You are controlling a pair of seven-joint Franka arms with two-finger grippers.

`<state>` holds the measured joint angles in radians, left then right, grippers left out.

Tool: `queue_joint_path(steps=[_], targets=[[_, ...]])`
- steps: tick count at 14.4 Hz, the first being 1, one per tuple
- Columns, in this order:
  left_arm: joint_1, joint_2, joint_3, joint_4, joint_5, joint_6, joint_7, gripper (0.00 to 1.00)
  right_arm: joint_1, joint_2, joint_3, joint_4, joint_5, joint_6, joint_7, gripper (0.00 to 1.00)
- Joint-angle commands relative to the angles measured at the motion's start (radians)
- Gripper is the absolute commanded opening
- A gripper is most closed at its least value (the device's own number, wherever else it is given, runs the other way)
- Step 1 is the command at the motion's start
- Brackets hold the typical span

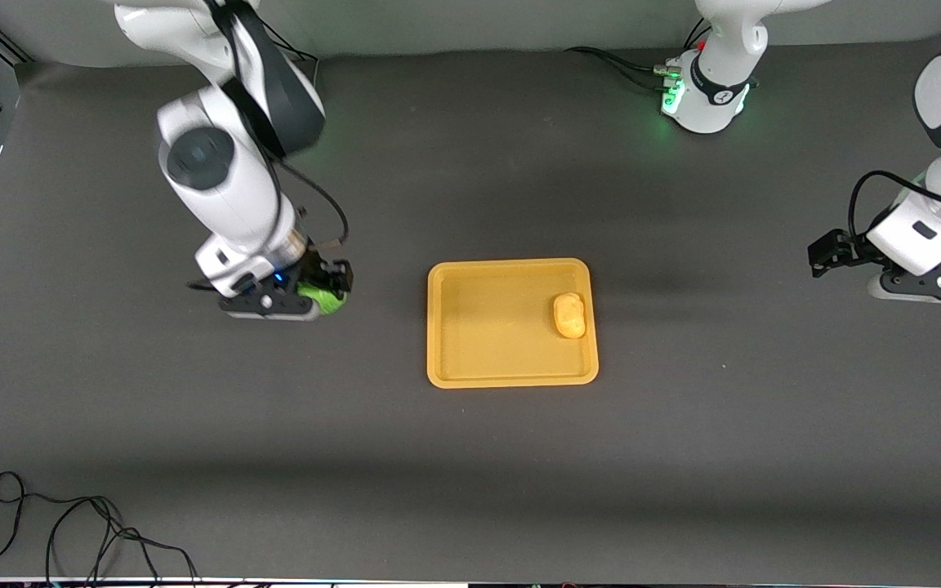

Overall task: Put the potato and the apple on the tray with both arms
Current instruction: 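Carry the green apple onto the tray with the right gripper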

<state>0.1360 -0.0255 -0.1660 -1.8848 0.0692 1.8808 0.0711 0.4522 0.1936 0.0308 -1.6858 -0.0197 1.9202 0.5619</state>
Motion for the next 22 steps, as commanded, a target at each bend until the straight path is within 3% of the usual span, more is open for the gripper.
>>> queue_joint_path(steps=[1,6,9,12,14,16,20,21,22], targets=[[-0.006,-0.019,0.008,-0.027,0.001,0.029,0.023,0.99,0.11,0.116,0.003,0.173,-0.005,-0.044,0.135,0.54],[0.007,0.001,0.017,-0.013,0.0,0.056,0.023,0.99,0.313,0.341,0.0,0.455,-0.014,-0.076,0.453,0.54],[0.002,0.013,0.016,-0.016,0.0,0.07,0.023,0.99,0.37,0.484,-0.005,0.561,-0.035,-0.064,0.542,0.54],[-0.03,-0.008,0.043,-0.008,0.0,0.055,0.026,0.99,0.373,0.591,-0.003,0.543,-0.101,0.066,0.547,0.54],[-0.158,-0.022,0.173,-0.01,0.0,0.028,0.026,0.99,0.373,0.664,-0.006,0.541,-0.121,0.153,0.547,0.54],[-0.229,-0.046,0.242,-0.004,0.0,-0.006,0.032,0.99,0.373,0.716,-0.006,0.54,-0.14,0.215,0.547,0.54],[-0.242,-0.054,0.259,0.052,-0.035,-0.121,0.073,0.99,0.372,0.767,-0.006,0.541,-0.137,0.258,0.547,0.55],[-0.236,-0.054,0.26,0.065,-0.051,-0.141,0.079,0.99,0.372,0.773,-0.006,0.54,-0.137,0.27,0.547,0.57],[-0.233,-0.053,0.26,0.087,-0.052,-0.155,0.094,0.99,0.372,0.777,-0.006,0.538,-0.138,0.278,0.547,0.73]])
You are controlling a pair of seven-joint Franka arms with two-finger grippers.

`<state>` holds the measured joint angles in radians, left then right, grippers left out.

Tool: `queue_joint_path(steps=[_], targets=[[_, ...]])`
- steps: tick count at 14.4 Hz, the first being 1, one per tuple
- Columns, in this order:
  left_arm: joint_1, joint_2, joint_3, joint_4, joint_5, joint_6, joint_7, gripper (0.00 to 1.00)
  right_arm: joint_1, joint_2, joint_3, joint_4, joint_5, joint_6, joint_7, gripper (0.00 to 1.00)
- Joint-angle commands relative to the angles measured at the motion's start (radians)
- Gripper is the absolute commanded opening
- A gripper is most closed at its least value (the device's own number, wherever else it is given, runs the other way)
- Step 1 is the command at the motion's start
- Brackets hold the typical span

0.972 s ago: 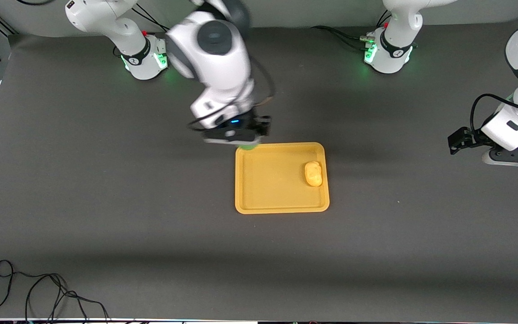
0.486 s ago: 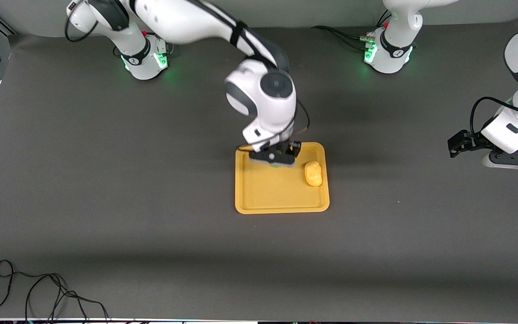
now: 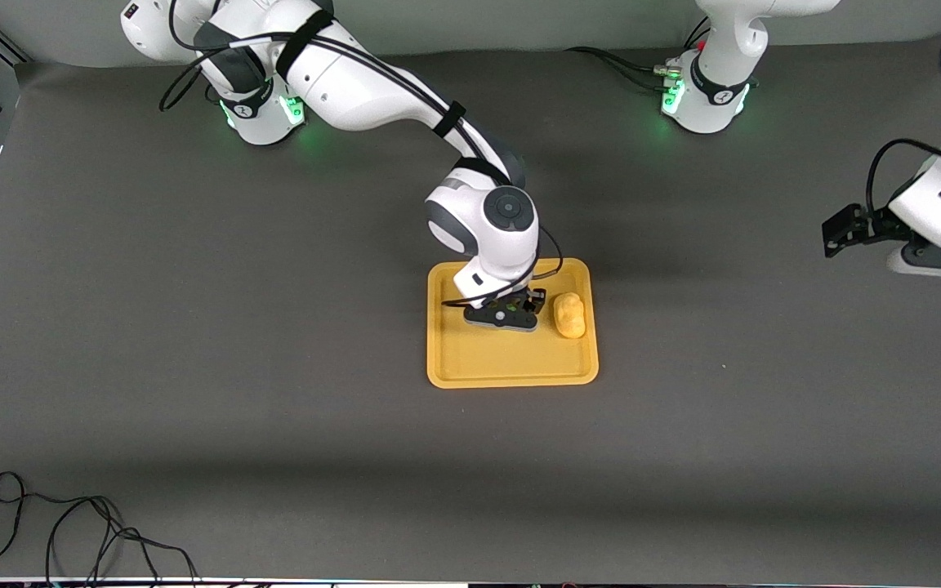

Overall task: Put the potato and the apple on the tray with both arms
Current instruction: 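Carry the green apple onto the tray with the right gripper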

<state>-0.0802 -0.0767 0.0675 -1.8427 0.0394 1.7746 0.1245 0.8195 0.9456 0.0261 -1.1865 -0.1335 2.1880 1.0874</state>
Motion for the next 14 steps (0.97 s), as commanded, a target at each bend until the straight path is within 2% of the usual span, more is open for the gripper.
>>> queue_joint_path(steps=[1,4,5,11,14], targets=[[-0.018,0.008,0.026,0.065,-0.024,-0.069,0.056,0.99,0.001,0.031,-0.002,0.038,-0.023,0.01,0.022,1.0],[-0.015,0.02,0.032,0.108,-0.024,-0.087,0.127,0.99,-0.006,0.007,-0.002,0.045,-0.018,-0.005,0.017,1.0],[-0.009,0.021,0.035,0.108,-0.024,-0.081,0.132,0.99,-0.008,-0.036,-0.002,0.044,-0.017,-0.036,0.017,1.0],[-0.007,0.037,0.034,0.1,-0.015,-0.106,0.135,0.99,-0.028,-0.321,-0.009,0.045,-0.017,-0.391,0.0,1.0],[-0.007,0.046,0.034,0.1,-0.013,-0.086,0.142,0.99,-0.088,-0.453,-0.009,0.013,-0.015,-0.558,-0.128,1.0]])
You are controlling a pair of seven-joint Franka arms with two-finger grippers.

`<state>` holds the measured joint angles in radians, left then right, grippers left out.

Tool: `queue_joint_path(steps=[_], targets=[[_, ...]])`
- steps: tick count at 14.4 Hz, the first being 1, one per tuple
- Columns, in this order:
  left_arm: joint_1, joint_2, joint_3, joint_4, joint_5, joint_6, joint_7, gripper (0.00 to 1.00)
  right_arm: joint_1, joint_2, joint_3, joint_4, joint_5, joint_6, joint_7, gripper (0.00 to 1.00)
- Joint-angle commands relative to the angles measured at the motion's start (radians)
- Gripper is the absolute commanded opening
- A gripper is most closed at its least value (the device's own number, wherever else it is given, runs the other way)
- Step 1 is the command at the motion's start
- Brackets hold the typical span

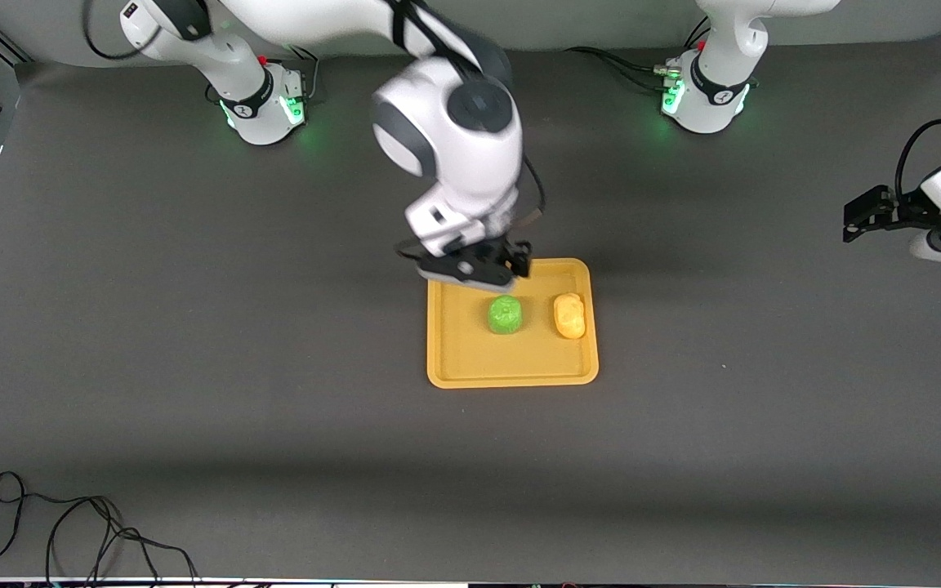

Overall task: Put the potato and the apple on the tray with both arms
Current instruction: 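Carry the green apple onto the tray with the right gripper, then open the right gripper and lift it away from the tray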

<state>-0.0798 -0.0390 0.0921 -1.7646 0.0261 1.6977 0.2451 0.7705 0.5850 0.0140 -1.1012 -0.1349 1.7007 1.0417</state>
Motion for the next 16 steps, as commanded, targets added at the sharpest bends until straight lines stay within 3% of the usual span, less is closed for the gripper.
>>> queue_joint_path(steps=[1,5,8,14,16], targets=[[-0.009,0.005,0.008,0.022,0.006,-0.009,0.02,0.99,-0.065,-0.132,0.003,-0.095,-0.012,-0.107,-0.133,1.0],[-0.009,-0.005,0.008,0.028,0.005,-0.012,0.022,0.99,-0.253,-0.39,0.014,-0.346,0.061,-0.093,-0.355,1.0],[-0.008,0.004,0.009,0.028,0.008,-0.007,0.022,0.99,-0.44,-0.506,0.029,-0.445,0.115,-0.099,-0.572,1.0],[-0.008,0.008,0.009,0.011,0.006,0.03,0.026,0.99,-0.761,-0.577,0.037,-0.496,0.126,-0.121,-0.969,1.0],[-0.012,0.018,0.008,-0.018,0.001,0.084,0.008,0.99,-0.793,-0.577,0.02,-0.488,0.123,-0.121,-1.022,1.0]])
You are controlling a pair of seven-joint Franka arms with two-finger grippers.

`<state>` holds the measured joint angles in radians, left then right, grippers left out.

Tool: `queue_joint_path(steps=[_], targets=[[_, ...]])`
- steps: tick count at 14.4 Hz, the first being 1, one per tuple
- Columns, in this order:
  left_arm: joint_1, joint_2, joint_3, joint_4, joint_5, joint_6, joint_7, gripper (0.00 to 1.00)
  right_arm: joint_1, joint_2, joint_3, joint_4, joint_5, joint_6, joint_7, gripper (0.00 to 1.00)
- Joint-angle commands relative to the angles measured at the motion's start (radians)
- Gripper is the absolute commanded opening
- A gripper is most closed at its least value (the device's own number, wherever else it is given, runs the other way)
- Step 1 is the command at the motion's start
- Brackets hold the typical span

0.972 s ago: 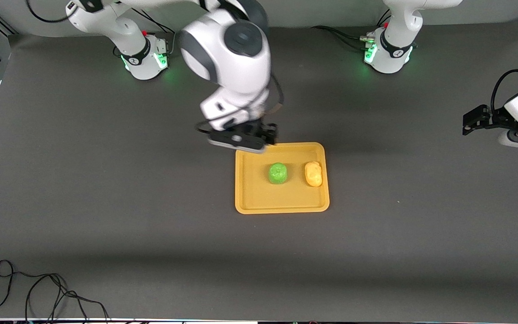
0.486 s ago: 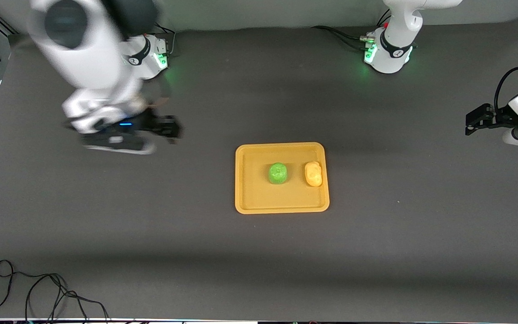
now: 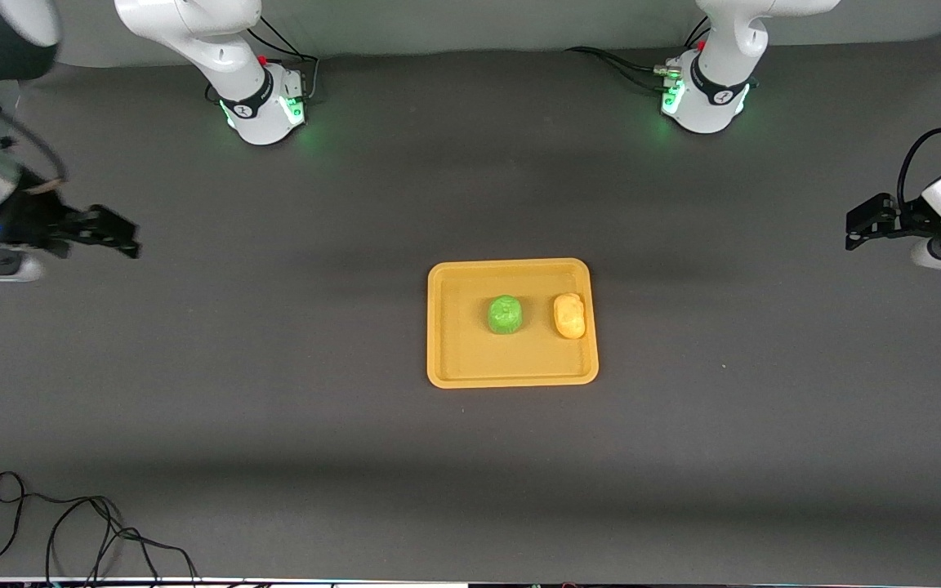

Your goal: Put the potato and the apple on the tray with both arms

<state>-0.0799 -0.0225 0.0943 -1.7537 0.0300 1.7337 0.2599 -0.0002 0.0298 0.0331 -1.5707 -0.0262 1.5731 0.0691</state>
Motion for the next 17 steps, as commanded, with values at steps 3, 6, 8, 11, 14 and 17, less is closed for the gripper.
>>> queue_joint_path(steps=[3,6,8,11,14,17], targets=[[-0.006,0.006,0.007,-0.024,-0.005,0.053,-0.005,0.99,-0.024,-0.021,-0.044,-0.003,0.012,-0.013,-0.052,1.0],[-0.006,0.019,0.007,-0.007,-0.005,0.03,-0.005,1.0,-0.021,-0.011,-0.05,0.017,0.006,-0.03,-0.052,1.0],[-0.008,0.019,0.007,0.014,-0.007,0.03,-0.022,0.99,-0.017,-0.013,-0.048,0.017,0.009,-0.03,-0.046,1.0],[-0.008,0.032,0.007,0.06,-0.005,-0.012,-0.073,0.99,-0.017,-0.013,-0.053,0.014,0.023,-0.045,-0.037,1.0],[-0.009,0.032,0.007,0.057,-0.005,-0.049,-0.08,0.99,-0.018,-0.013,-0.055,0.014,0.058,-0.054,-0.04,1.0],[-0.009,0.032,0.005,0.056,-0.002,-0.054,-0.082,1.0,-0.018,-0.011,-0.055,0.014,0.058,-0.054,-0.038,1.0]])
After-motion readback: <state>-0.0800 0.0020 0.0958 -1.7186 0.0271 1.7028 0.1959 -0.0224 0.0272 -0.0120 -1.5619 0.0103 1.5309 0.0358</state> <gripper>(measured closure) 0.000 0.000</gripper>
